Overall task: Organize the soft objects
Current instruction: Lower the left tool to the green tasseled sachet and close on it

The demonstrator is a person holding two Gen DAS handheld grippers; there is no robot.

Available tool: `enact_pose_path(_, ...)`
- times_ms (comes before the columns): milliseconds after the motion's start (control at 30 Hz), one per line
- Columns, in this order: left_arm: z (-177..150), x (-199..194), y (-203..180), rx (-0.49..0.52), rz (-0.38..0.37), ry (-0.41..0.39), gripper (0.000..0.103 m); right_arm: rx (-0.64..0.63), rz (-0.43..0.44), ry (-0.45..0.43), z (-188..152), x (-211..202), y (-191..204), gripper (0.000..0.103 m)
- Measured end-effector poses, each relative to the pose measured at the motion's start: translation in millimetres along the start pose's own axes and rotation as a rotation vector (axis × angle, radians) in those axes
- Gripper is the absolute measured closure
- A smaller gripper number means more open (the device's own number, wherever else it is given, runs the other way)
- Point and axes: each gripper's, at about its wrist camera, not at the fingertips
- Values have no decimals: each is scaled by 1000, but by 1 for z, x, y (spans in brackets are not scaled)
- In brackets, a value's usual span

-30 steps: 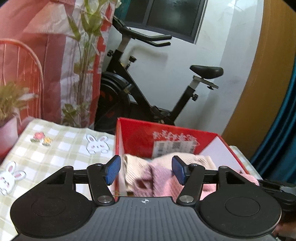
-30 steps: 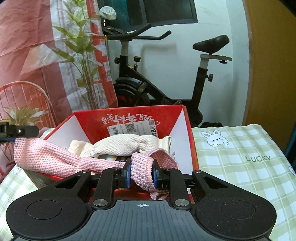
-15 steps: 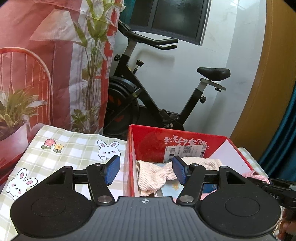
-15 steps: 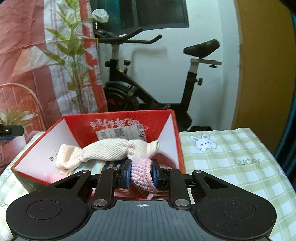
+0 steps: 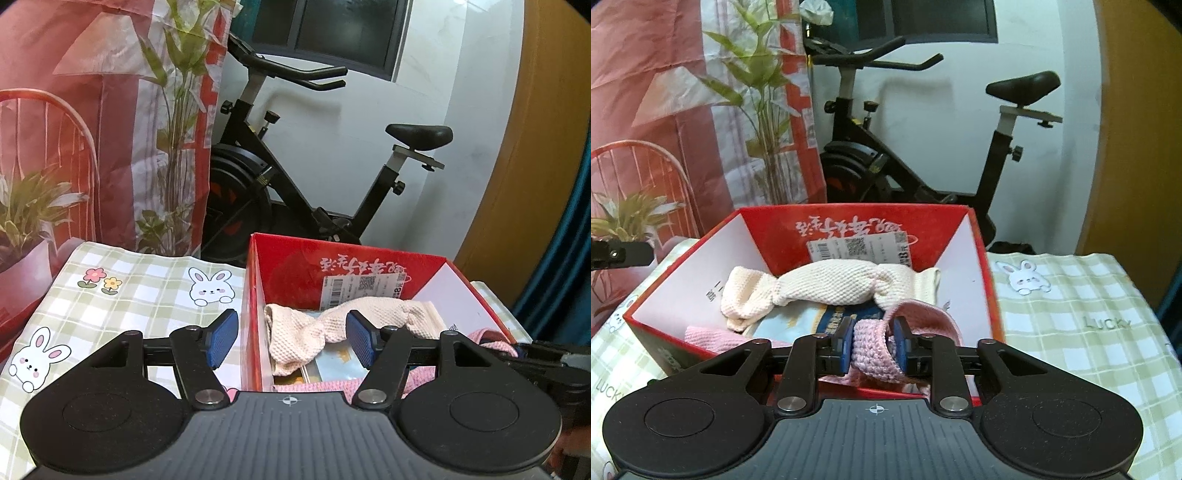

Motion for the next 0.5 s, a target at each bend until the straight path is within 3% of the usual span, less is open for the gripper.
enact_pose_path(100,-2,-2,0,4,-10,7,36,-22,-17,-38,-1,-10,-3,68)
enact_pose_path(233,-7,-8,2,8,-29,19,36,-59,-10,-80,-4,-27,-4,45)
enact_pose_path(500,-27,-22,8,1,-74,63,36,-97,43,-120,-24,-61,-1,41)
Point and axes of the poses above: each gripper's, at about its wrist camera, not at the fingertips, and x roughly the way its jaws point, y to its left, z to its top, and after that the axes turned 10 degrees about x, right-handed
